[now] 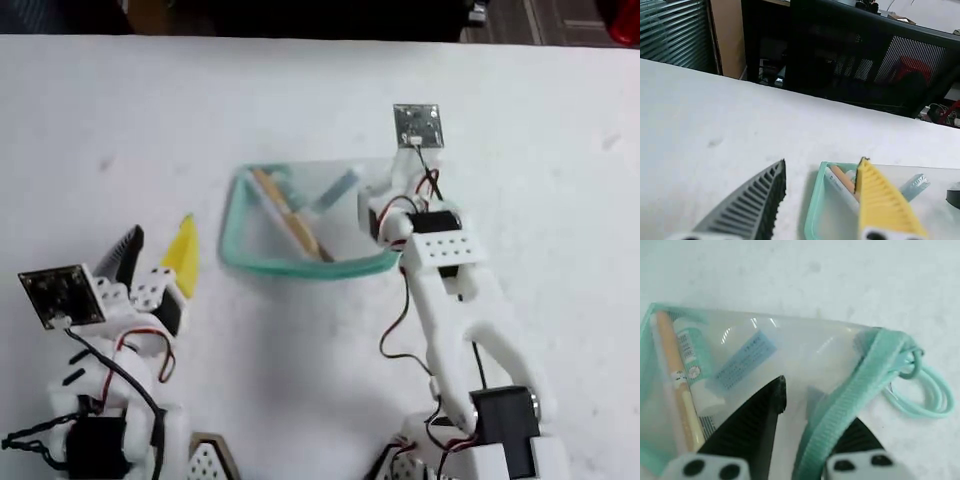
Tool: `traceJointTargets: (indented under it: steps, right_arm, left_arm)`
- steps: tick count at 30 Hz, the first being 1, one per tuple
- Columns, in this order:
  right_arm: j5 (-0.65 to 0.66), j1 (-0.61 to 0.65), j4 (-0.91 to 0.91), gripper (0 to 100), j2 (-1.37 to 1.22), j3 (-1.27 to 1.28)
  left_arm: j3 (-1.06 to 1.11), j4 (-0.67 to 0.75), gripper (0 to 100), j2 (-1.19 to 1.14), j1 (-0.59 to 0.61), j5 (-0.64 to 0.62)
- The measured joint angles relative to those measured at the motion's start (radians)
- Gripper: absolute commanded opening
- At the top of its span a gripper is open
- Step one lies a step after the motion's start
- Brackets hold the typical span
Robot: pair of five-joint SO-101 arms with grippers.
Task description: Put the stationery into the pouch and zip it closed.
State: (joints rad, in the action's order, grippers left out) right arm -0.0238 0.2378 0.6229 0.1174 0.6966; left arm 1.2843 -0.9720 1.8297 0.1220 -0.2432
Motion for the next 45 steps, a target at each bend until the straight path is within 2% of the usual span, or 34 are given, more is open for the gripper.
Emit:
traceJointTargets:
  steps: [21,23,29,31,36,45]
  right_arm:
    - [0.000,-0.028,-0.041,2.5,-0.049,-0.026]
    - [0.000,-0.029,-0.041,8.3,-0.068,-0.034]
    - [0.000,-0.035,-0.040,41.0,-0.091,-0.055]
    - [0.002,-0.035,-0.035,45.5,-0.110,-0.051]
    - [0.003,-0.052,0.031,42.9,-0.094,-0.066]
    - [0.003,-0.161,0.376,39.1,0.227,-0.206]
  left_arm:
    - [0.018,0.000,24,-0.005,-0.029,0.000]
    - [0.020,0.000,24,-0.003,-0.029,0.000]
    - [0.020,0.000,24,-0.002,-0.029,0.000]
    - [0.020,0.000,24,-0.002,-0.029,0.000]
    - [0.020,0.000,24,-0.002,-0.029,0.000]
    - [-0.012,0.026,24,-0.003,-0.029,0.115]
